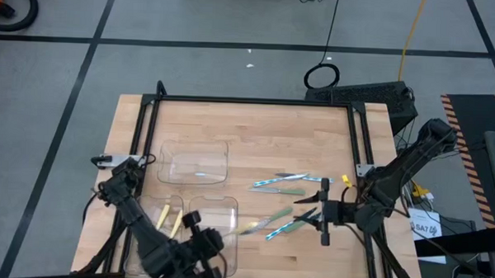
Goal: Sort silverware by color (type)
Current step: Put the yellow table knife into the bottom left transparent bin
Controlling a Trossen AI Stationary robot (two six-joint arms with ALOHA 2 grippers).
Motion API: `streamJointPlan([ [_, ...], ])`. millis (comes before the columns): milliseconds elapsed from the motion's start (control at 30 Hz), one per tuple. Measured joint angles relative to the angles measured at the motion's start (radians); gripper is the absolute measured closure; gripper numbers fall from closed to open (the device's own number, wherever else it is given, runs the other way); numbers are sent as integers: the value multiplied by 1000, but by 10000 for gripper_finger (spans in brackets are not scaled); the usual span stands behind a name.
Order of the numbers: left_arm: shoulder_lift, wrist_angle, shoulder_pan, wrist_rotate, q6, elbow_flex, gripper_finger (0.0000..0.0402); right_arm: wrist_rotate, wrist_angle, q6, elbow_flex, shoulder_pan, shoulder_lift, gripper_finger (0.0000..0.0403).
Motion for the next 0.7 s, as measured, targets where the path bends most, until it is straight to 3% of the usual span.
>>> streamJointPlan([
  [267, -17, -1, -55, 25, 35, -1, 394, 0, -1, -47, 0, -1, -33, 221],
  [600, -152, -2, -15, 37, 140, -2, 394, 0, 9, -109, 0, -1, -54, 222],
  [700, -213, -1, -16, 27, 134, -75, 394, 0, 8, -109, 0, -1, -54, 222],
])
